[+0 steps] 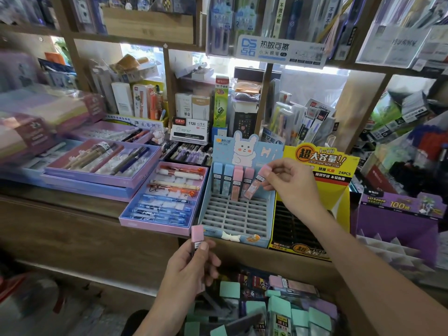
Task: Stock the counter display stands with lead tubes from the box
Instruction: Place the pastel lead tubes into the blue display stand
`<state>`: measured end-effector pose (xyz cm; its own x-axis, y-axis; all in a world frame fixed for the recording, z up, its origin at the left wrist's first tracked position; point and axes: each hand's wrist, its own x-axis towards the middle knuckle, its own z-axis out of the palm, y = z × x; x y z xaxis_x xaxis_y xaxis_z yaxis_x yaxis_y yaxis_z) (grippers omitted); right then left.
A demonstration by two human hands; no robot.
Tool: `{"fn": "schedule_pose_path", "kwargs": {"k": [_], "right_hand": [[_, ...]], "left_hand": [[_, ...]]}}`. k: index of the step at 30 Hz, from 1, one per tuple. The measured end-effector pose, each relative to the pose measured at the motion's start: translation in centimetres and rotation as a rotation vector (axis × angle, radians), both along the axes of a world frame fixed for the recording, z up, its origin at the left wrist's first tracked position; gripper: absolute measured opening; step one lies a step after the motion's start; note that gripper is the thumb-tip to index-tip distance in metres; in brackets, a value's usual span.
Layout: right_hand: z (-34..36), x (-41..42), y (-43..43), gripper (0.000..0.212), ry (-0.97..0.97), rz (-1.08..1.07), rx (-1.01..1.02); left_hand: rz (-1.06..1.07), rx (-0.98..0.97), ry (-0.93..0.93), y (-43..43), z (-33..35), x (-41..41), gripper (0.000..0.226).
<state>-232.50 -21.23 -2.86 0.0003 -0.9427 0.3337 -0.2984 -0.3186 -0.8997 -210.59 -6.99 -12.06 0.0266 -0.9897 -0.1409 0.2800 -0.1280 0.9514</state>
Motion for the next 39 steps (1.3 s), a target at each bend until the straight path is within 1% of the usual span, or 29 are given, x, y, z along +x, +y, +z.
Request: {"fn": "schedule_pose_path", "kwargs": {"k": [3,6,12,15,17,22,26,33,36,37,39], "right_hand": [[-0.3,0.3,-0.1,0.004,0.027,0.026,-0.014],[-0.6,0.6,-0.2,0.004,0.067,0.050,-0.017],[-1.0,0.7,-0.6,0.020,0.214,0.053,-0.047],[-0.9,0.8,-1.0,0.014,0.336,0.045,-0.098],[-0.9,1.0,-1.1,0.012,0.380,0.052,-0.108],[-1.2,1.7,-1.3,0.018,0.453,0.069,-0.093],[-1.4,1.9,-1.1,0.025,0.435,0.062,-0.088],[-1.4,1.5,-0.5,0.032,0.417,0.054,-0.047],[-1.2,1.1,0.6,0.041,0.421,0.051,-0.044],[-1.1,0.9,1.2,0.044,0.395,0.046,-0.046],[-1.2,0.4,3.0,0.041,0.303,0.045,-0.046]], "left_hand": [[0.000,0.006,-0.034,0.0,-0.1,0.0,0.023],[-0.004,0.012,-0.060,0.1,-0.1,0.1,0.026],[-0.003,0.007,-0.054,0.1,0.2,0.0,0.027],[-0.005,0.009,-0.049,0.1,0.3,0.0,0.028],[-0.007,0.010,-0.044,0.1,0.3,0.0,0.028],[-0.005,0.018,-0.044,0.0,0.1,0.1,0.023],[-0.006,0.029,-0.034,0.0,0.0,0.1,0.024],[0.002,0.020,-0.056,-0.2,-0.3,0.1,0.024],[0.009,0.008,-0.042,-0.3,-0.4,0.0,0.025],[0.012,0.005,-0.039,-0.3,-0.3,0.1,0.026],[0.014,0.007,-0.030,-0.3,-0.3,0.2,0.026]]}}
